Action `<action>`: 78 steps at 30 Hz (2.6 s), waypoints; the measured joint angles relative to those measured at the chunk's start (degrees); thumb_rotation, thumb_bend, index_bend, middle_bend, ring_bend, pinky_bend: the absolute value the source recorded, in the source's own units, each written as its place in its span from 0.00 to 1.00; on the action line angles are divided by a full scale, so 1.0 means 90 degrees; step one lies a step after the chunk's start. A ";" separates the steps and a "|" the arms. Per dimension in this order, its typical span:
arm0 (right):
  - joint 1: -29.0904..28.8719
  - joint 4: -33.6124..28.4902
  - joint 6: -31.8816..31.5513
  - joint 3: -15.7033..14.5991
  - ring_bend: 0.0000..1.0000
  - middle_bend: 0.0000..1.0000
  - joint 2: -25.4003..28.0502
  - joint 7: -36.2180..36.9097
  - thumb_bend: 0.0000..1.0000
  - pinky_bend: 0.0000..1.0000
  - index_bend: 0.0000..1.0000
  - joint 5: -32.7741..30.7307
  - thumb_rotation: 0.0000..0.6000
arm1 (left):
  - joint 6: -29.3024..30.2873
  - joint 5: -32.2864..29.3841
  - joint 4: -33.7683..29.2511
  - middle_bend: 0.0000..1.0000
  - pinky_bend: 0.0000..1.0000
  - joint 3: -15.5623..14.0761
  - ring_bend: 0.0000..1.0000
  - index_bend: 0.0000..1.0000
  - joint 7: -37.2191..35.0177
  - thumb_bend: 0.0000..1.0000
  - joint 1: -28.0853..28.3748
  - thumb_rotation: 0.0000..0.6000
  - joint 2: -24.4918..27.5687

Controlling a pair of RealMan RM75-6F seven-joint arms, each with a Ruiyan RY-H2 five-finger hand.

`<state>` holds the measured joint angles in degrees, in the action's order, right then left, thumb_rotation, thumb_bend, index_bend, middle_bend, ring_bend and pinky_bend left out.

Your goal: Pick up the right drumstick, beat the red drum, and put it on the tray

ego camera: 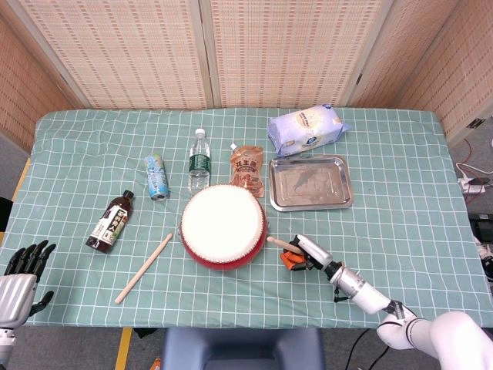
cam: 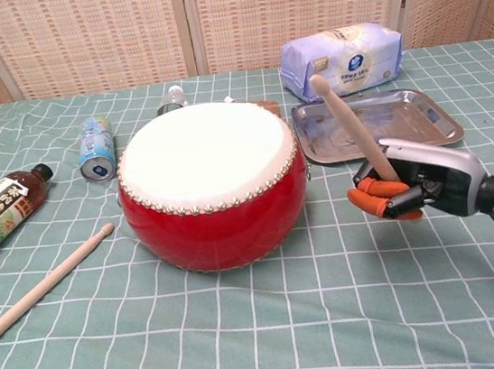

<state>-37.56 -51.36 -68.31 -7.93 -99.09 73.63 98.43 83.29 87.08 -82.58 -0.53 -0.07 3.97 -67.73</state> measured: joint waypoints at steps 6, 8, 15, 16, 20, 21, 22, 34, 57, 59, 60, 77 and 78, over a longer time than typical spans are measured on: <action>-0.0257 -0.1706 0.0483 0.0305 1.00 1.00 0.1252 -0.2449 0.90 1.00 1.00 -0.0305 1.00 | 0.0042 0.0066 0.0037 0.00 0.03 -0.0002 0.00 0.06 -0.0078 0.22 0.0008 1.00 -0.0028; -0.0373 -0.2324 0.0767 0.0473 1.00 1.00 0.1729 -0.3343 0.90 1.00 1.00 -0.0549 1.00 | 0.0073 0.0094 0.0053 0.00 0.03 -0.0003 0.00 0.06 -0.0101 0.22 0.0006 1.00 -0.0036; -0.0912 -0.3659 0.2011 0.1140 1.00 1.00 0.2856 -0.5900 0.89 1.00 1.00 -0.1880 1.00 | 0.0198 0.0133 0.0093 0.00 0.03 -0.0004 0.00 0.06 -0.0200 0.22 -0.0044 1.00 -0.0039; -0.1032 -0.3772 0.2251 0.1248 1.00 1.00 0.2957 -0.6270 0.89 1.00 1.00 -0.2185 1.00 | 0.0214 0.0134 0.0097 0.00 0.03 -0.0002 0.00 0.06 -0.0208 0.22 -0.0050 1.00 -0.0036; -0.1392 -0.3894 0.2752 0.1493 1.00 1.00 0.3058 -0.7397 0.89 1.00 1.00 -0.3048 1.00 | 0.0289 0.0157 0.0112 0.00 0.03 0.0009 0.00 0.06 -0.0238 0.22 -0.0069 1.00 -0.0034; -0.1471 -0.3891 0.2826 0.1535 1.00 1.00 0.3043 -0.7640 0.89 1.00 1.00 -0.3227 1.00 | 0.0301 0.0168 0.0118 0.00 0.03 0.0010 0.00 0.06 -0.0243 0.22 -0.0073 1.00 -0.0034; -0.1572 -0.3878 0.2909 0.1583 1.00 1.00 0.3010 -0.7946 0.89 1.00 1.00 -0.3443 1.00 | 0.0305 0.0180 0.0120 0.00 0.03 0.0007 0.00 0.06 -0.0243 0.22 -0.0074 1.00 -0.0032; -0.2264 -0.3456 0.2882 0.1686 1.00 1.00 0.2332 -1.0443 0.89 1.00 1.00 -0.4632 1.00 | 0.0314 0.0196 0.0110 0.00 0.03 -0.0014 0.00 0.06 -0.0236 0.22 -0.0094 1.00 -0.0038; -0.2196 -0.3356 0.2411 0.2058 1.00 1.00 0.1865 -0.9622 0.89 1.00 1.00 -0.4834 1.00 | 0.0312 0.0163 0.0172 0.00 0.03 -0.0016 0.00 0.07 -0.0289 0.22 -0.0128 1.00 -0.0067; -0.2201 -0.3317 0.2417 0.2001 1.00 1.00 0.1842 -0.9843 0.89 1.00 1.00 -0.4783 1.00 | 0.0303 0.0158 0.0180 0.00 0.03 -0.0020 0.00 0.06 -0.0292 0.22 -0.0131 1.00 -0.0070; -0.2206 -0.3297 0.2418 0.1969 1.00 1.00 0.1828 -1.0013 0.89 1.00 1.00 -0.4772 1.00 | 0.0299 0.0159 0.0185 0.00 0.03 -0.0022 0.00 0.06 -0.0292 0.22 -0.0130 1.00 -0.0072; -0.1915 -0.3204 0.1919 0.2199 1.00 1.00 0.1495 -1.0610 0.89 1.00 1.00 -0.4664 1.00 | 0.0255 0.0132 0.0195 0.00 0.03 -0.0005 0.00 0.06 -0.0283 0.22 -0.0112 1.00 -0.0085; -0.1863 -0.3222 0.1898 0.2272 1.00 1.00 0.1499 -1.0175 0.89 1.00 1.00 -0.4607 1.00 | 0.0255 0.0133 0.0192 0.00 0.03 -0.0004 0.00 0.06 -0.0278 0.22 -0.0111 1.00 -0.0084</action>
<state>-54.33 -80.36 -51.22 12.52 -85.60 -17.95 56.97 85.58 88.28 -80.84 -0.57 -2.57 2.97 -68.48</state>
